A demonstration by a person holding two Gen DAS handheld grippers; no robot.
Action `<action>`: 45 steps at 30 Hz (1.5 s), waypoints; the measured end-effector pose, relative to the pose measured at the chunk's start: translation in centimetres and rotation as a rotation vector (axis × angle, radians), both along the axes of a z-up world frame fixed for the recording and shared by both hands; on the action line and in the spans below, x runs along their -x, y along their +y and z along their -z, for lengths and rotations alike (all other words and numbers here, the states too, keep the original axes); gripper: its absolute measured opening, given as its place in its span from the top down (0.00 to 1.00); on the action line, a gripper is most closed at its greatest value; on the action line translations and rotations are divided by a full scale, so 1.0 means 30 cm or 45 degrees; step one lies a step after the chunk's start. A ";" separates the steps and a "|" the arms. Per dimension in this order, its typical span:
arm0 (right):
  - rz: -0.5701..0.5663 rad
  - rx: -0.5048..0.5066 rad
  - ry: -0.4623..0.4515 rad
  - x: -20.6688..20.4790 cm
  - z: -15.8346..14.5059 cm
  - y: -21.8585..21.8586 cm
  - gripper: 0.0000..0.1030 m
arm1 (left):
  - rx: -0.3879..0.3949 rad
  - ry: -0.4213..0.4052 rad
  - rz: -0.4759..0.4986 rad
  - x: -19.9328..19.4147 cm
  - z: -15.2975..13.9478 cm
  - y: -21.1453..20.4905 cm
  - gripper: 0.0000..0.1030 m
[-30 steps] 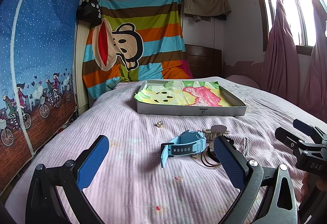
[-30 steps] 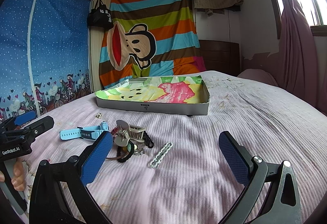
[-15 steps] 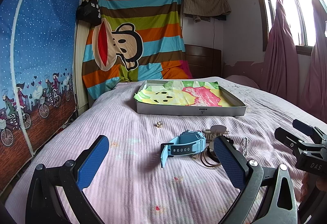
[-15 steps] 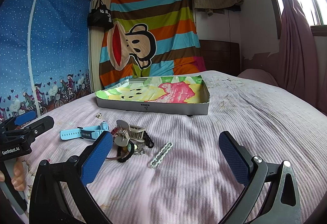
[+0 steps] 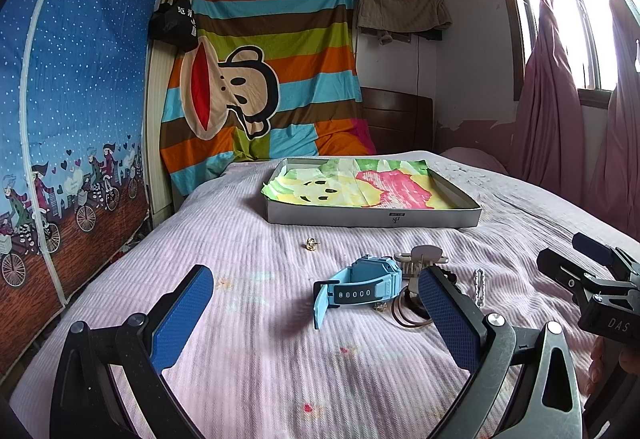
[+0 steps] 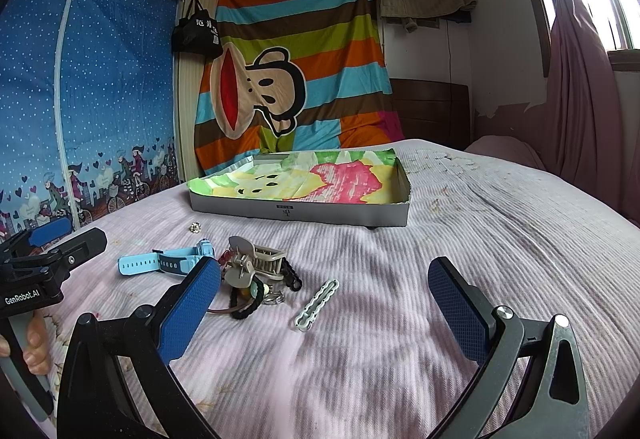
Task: Organize jewelry
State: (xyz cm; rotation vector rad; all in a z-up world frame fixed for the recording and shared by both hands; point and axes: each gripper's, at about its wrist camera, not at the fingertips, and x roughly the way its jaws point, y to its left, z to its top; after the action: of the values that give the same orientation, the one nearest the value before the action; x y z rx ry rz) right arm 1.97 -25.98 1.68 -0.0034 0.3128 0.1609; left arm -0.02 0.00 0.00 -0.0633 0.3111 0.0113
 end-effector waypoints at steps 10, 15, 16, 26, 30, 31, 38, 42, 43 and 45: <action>0.001 0.000 -0.001 -0.003 0.001 -0.001 0.01 | -0.001 0.000 0.000 0.000 0.000 0.000 0.00; 0.001 -0.001 0.000 -0.003 0.002 -0.001 0.01 | 0.000 0.000 0.000 0.000 0.000 0.000 0.00; 0.000 0.000 0.000 -0.004 0.002 -0.002 0.01 | 0.000 0.000 0.000 0.000 0.000 0.000 0.00; -0.009 -0.003 -0.003 0.001 -0.005 -0.002 0.01 | 0.000 -0.004 -0.002 0.000 0.000 0.000 0.00; -0.011 0.000 -0.001 0.002 -0.006 -0.001 0.01 | 0.001 -0.002 0.000 0.000 0.000 0.000 0.00; -0.014 0.002 0.004 0.004 -0.008 -0.001 0.01 | 0.002 -0.001 0.001 0.000 0.000 0.000 0.00; -0.036 -0.008 0.074 -0.047 -0.006 -0.005 0.01 | 0.008 0.073 0.027 -0.067 -0.017 -0.020 0.00; -0.047 -0.015 0.129 -0.100 0.008 -0.001 0.01 | 0.000 0.134 0.044 -0.111 -0.014 -0.015 0.00; -0.049 -0.015 0.142 -0.111 0.014 0.003 0.01 | 0.010 0.154 0.055 -0.121 -0.005 -0.010 0.00; -0.056 -0.019 0.174 -0.132 0.026 0.006 0.03 | 0.043 0.200 0.076 -0.152 0.008 0.002 0.00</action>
State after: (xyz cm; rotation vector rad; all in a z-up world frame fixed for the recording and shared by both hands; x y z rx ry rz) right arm 5.94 -25.81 0.91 0.0159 0.4485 0.2079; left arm 4.53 0.06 -0.23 -0.0868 0.4698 -0.0487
